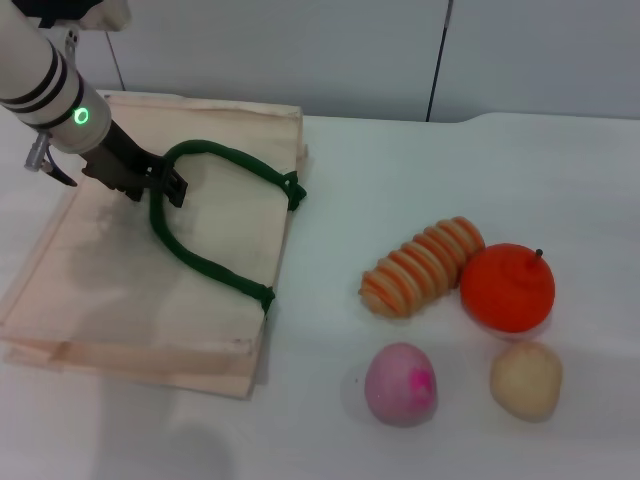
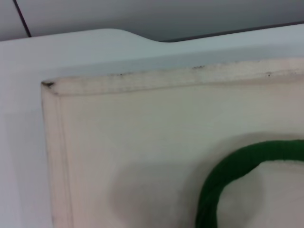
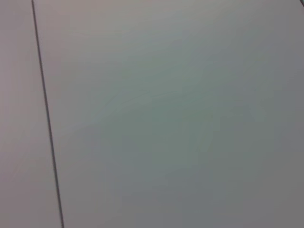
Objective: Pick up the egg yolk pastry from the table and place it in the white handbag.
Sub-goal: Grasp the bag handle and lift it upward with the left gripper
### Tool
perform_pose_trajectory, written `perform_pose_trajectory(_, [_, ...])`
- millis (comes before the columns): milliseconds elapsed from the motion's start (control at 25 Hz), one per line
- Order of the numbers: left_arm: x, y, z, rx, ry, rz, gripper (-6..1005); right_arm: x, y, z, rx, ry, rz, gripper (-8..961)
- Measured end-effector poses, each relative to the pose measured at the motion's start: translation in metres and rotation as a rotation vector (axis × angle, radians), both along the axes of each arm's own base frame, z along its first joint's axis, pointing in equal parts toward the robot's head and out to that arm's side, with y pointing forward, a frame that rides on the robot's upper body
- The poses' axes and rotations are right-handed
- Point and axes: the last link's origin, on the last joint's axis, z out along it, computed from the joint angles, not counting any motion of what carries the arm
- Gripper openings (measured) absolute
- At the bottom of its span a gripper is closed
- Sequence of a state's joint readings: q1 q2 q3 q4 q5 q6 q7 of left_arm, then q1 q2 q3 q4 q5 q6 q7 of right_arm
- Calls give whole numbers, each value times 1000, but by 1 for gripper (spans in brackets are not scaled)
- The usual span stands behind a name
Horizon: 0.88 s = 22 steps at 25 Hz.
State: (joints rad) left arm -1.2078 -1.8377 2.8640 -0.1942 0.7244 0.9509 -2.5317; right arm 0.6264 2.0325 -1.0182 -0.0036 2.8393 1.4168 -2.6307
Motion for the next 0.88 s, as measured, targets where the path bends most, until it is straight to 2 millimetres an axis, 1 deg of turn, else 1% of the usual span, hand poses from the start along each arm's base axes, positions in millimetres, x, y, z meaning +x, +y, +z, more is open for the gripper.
perform_pose_trajectory(520, [-1, 3, 3, 9, 16, -22, 621, -6, 3, -5, -20, -2, 16, 852])
perform_pose_trajectory(880, [0, 5, -12, 17, 21, -65, 619, -8, 5, -5, -20, -2, 22, 852])
